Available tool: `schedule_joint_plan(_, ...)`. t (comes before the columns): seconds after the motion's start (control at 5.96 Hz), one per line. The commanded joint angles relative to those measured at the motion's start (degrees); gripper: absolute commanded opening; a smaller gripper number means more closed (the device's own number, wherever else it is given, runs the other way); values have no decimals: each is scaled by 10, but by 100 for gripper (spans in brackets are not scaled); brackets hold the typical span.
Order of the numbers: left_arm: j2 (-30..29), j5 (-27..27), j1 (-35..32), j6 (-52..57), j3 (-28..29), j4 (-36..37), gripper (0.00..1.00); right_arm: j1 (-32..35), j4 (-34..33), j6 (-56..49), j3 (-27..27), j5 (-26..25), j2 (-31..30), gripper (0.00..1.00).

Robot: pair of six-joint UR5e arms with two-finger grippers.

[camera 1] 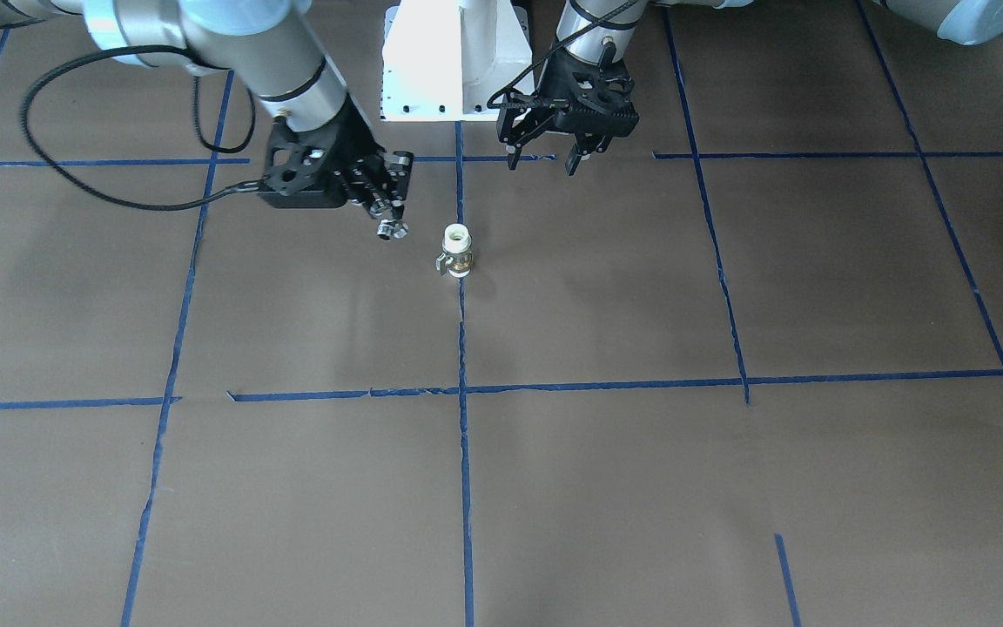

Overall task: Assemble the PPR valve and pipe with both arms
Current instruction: 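Carry the chrome valve with the right gripper toward the white fitting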

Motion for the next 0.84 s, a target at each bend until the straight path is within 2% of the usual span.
schedule_joint_plan(0.0,2,0,1,-1,1,-1,85,-36,-9,23,-19,-49,30,0)
schedule_joint_plan(0.67,12,1,1,-1,0,-2,86,-50,-11,27,-40,-47,31,0)
